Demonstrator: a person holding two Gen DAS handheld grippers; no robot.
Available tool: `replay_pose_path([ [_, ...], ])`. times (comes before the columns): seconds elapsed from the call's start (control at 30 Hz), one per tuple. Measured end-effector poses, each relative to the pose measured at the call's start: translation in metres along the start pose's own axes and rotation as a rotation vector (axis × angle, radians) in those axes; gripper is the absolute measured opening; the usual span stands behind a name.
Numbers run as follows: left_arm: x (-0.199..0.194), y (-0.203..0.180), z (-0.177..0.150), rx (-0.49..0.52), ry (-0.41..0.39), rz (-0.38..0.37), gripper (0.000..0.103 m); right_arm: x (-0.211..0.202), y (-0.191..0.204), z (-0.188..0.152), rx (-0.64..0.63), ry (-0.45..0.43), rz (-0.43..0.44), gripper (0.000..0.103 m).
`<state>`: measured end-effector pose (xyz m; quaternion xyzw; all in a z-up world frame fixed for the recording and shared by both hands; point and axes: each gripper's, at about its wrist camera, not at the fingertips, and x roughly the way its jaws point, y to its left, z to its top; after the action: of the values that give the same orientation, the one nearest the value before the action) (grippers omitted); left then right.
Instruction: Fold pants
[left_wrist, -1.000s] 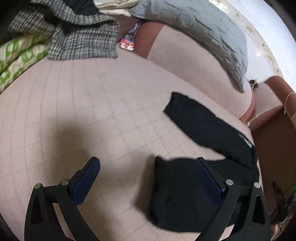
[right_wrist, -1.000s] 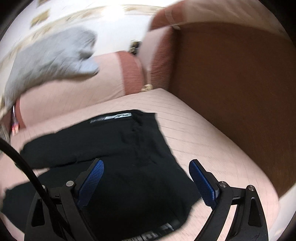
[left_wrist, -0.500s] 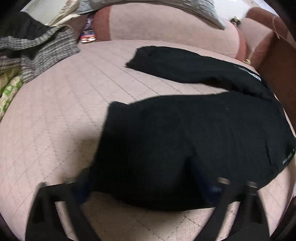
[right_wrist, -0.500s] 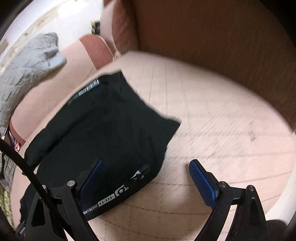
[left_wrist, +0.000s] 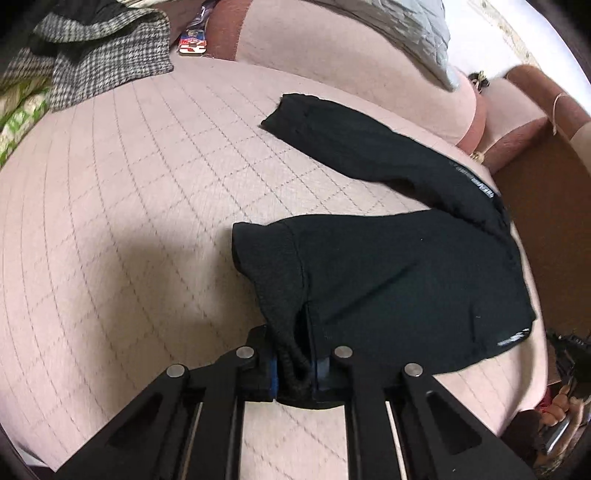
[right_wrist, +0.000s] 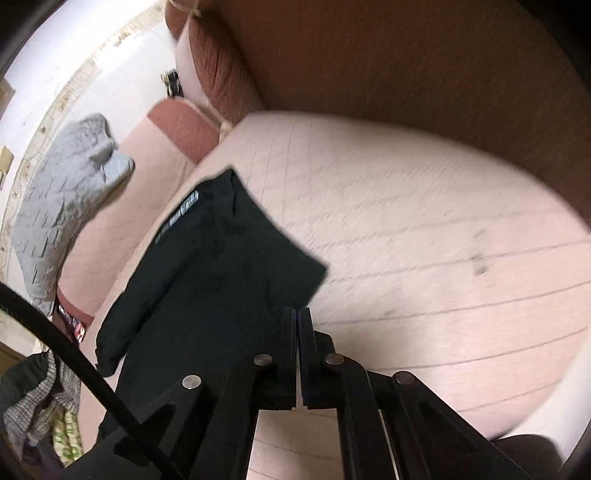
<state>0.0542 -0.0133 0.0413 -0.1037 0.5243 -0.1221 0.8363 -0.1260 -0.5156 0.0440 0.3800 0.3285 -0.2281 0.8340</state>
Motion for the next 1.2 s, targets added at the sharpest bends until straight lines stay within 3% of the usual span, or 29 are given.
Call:
replay_pose_path([
  [0.13,0.002,0.010,0.001,-0.038,0.000,0.032,0.012,-0.023,-0.011,0.006,-0.006,-0.047,-0.043,0.006],
  [0.17,0.004,0.012,0.001,-0.039,-0.006,0.054,0.012,-0.021,-0.012,0.007,-0.001,-0.030,-0.025,0.028],
  [0.2,0.006,0.013,0.003,-0.027,-0.018,0.069,0.012,-0.015,-0.012,0.008,0.002,0.003,-0.011,0.069],
  [0.23,0.007,0.015,0.004,-0.021,-0.032,0.064,0.013,-0.007,-0.013,0.005,0.017,0.047,0.016,0.082],
  [0.27,0.008,0.018,0.005,-0.024,-0.038,0.061,0.017,-0.001,-0.012,0.003,0.030,0.066,0.035,0.085],
  [0.33,0.008,0.025,0.006,-0.050,-0.048,0.045,0.027,0.019,-0.008,-0.002,0.035,0.108,0.033,0.084],
  [0.37,0.007,0.028,0.006,-0.064,-0.061,0.033,0.044,0.032,-0.004,-0.004,0.032,0.131,0.028,0.084],
  [0.47,0.002,0.032,0.000,-0.081,-0.138,0.019,0.075,0.052,0.014,-0.003,-0.016,0.090,-0.030,0.084],
  [0.57,0.015,0.024,-0.004,-0.057,-0.110,-0.006,0.082,0.070,0.036,-0.007,-0.053,0.106,-0.034,0.084],
  [0.63,0.025,0.008,-0.005,0.011,-0.115,0.050,0.083,0.076,0.047,-0.010,-0.080,0.104,-0.095,0.072],
  [0.7,0.029,-0.006,-0.002,0.061,-0.083,0.060,0.049,0.073,0.049,-0.009,-0.075,0.106,-0.150,0.017],
  [0.73,0.030,-0.010,0.000,0.066,-0.061,0.073,0.017,0.070,0.043,-0.006,-0.032,0.133,-0.092,0.016],
  [0.77,0.030,-0.009,0.001,0.061,-0.045,0.061,0.012,0.065,0.036,-0.004,0.017,0.144,-0.051,0.016],
  [0.87,0.025,-0.002,0.005,0.009,-0.011,0.007,0.012,0.053,0.023,0.000,0.054,0.158,-0.019,0.014],
  [1.03,0.010,0.008,-0.001,-0.053,0.030,-0.054,0.012,0.040,0.021,-0.003,0.034,0.161,-0.051,0.013],
  [1.13,0.004,0.009,-0.009,-0.047,0.040,-0.033,0.012,0.035,0.016,-0.005,0.021,0.174,-0.069,0.014],
  [1.2,0.004,0.012,-0.013,-0.055,0.051,0.004,0.014,0.035,0.014,-0.004,0.011,0.192,-0.086,0.025],
])
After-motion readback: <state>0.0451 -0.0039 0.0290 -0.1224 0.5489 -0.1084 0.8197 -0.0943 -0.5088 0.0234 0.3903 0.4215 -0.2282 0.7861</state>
